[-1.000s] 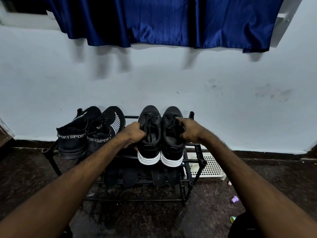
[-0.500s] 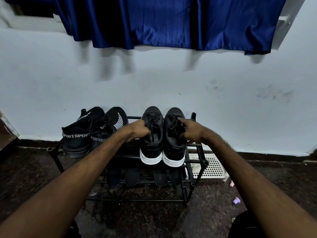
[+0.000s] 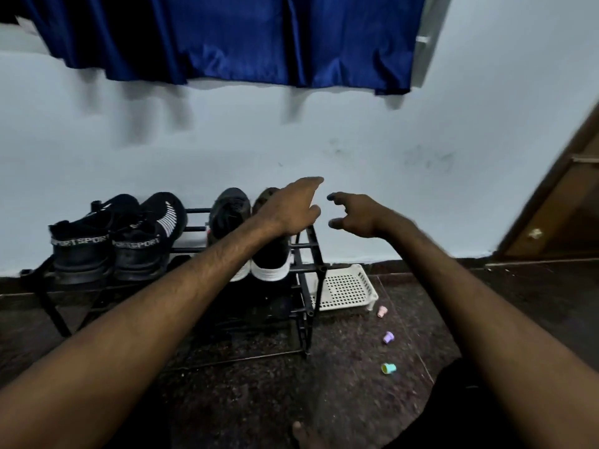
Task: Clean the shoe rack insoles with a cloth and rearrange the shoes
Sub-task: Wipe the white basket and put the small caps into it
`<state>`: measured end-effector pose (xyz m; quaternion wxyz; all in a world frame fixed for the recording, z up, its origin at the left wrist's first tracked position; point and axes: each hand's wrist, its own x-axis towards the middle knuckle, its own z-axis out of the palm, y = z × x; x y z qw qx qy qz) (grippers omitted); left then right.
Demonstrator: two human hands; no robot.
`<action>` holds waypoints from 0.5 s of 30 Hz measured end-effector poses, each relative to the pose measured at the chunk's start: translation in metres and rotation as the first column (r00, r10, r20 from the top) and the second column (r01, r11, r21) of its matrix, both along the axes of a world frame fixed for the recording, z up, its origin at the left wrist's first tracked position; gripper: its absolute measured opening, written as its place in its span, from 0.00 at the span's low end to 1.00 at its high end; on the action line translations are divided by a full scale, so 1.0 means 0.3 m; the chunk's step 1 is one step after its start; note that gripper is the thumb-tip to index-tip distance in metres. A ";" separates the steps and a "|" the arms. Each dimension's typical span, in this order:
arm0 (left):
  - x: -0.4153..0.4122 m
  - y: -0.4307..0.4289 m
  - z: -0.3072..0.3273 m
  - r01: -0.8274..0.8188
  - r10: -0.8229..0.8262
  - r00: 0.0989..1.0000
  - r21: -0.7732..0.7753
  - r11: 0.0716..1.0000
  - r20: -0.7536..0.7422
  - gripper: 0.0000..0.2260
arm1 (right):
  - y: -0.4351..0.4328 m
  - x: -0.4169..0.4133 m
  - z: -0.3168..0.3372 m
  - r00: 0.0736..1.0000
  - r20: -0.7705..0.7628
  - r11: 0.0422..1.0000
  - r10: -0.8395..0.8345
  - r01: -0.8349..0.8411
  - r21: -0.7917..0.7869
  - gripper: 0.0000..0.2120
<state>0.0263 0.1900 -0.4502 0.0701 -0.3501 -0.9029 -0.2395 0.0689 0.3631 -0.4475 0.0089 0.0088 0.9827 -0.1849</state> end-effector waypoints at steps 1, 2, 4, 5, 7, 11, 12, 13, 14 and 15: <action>0.021 0.033 0.016 0.016 -0.016 1.000 -0.024 1.000 -0.017 0.28 | 0.026 0.033 -0.006 0.999 -0.031 1.000 -0.014 0.014 -0.013 0.31; 0.049 0.074 0.028 0.027 -0.028 0.999 -0.039 0.999 -0.028 0.27 | 0.051 0.073 -0.017 0.998 -0.051 1.000 -0.021 0.021 -0.012 0.31; 0.093 0.143 0.044 0.048 -0.050 0.997 -0.044 0.998 -0.053 0.27 | 0.095 0.119 -0.036 0.999 -0.037 0.999 -0.015 0.016 0.037 0.32; 0.121 0.181 0.040 0.073 -0.076 0.995 -0.051 0.996 -0.061 0.27 | 0.125 0.138 -0.041 0.999 -0.037 0.999 -0.027 0.028 0.041 0.33; 0.159 0.238 0.006 0.119 -0.124 0.990 -0.069 0.990 -0.066 0.26 | 0.183 0.144 -0.031 0.993 -0.084 0.996 -0.085 0.081 -0.045 0.30; 0.150 0.329 -0.072 0.164 -0.166 0.986 -0.165 0.973 -0.001 0.25 | 0.276 0.116 -0.054 0.983 -0.100 0.986 -0.152 0.143 -0.090 0.25; 0.133 0.361 -0.077 0.169 -0.168 0.986 -0.154 0.974 0.020 0.24 | 0.297 0.113 -0.067 0.986 -0.071 0.988 -0.150 0.146 -0.055 0.25; 0.120 0.390 -0.074 0.165 -0.162 0.986 -0.113 0.980 0.043 0.23 | 0.314 0.111 -0.068 0.987 -0.046 0.988 -0.154 0.153 -0.021 0.26; 0.107 0.417 -0.076 0.154 -0.150 0.987 -0.074 0.985 0.057 0.22 | 0.332 0.112 -0.062 0.986 -0.030 0.986 -0.165 0.165 0.007 0.27; 0.096 0.452 -0.087 0.153 -0.149 0.987 -0.057 0.987 0.066 0.22 | 0.361 0.114 -0.055 0.981 -0.025 0.980 -0.193 0.194 0.031 0.28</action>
